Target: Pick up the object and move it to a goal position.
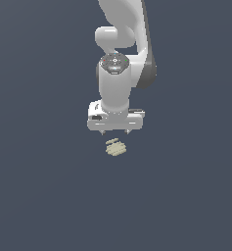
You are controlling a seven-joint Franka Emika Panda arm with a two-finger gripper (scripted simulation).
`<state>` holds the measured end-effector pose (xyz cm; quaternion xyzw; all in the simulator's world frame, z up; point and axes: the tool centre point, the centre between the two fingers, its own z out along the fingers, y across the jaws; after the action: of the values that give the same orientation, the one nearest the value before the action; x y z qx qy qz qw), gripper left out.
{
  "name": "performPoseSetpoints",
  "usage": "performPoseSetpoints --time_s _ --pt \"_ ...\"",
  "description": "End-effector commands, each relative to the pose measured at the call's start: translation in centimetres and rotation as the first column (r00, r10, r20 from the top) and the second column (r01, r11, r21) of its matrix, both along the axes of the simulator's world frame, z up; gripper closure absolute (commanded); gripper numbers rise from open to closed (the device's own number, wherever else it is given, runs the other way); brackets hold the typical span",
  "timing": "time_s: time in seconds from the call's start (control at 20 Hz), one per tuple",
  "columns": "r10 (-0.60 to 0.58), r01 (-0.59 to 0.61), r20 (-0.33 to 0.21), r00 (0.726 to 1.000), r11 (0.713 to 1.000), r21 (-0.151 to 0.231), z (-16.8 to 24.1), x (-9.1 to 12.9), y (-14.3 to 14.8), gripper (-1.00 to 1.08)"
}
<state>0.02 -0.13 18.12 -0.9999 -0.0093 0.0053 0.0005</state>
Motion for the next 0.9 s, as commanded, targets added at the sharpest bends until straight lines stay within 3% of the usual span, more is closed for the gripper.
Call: performPoseSetpoints --time_s 0.0,0.85 --pt "0.000 0.000 0.000 1.000 1.000 0.000 0.00 0.00 0.00 -0.20" --pt "-0.002 0.002 -0.016 1.000 1.000 0.004 -0.32 -0.17 0.69 -0.20"
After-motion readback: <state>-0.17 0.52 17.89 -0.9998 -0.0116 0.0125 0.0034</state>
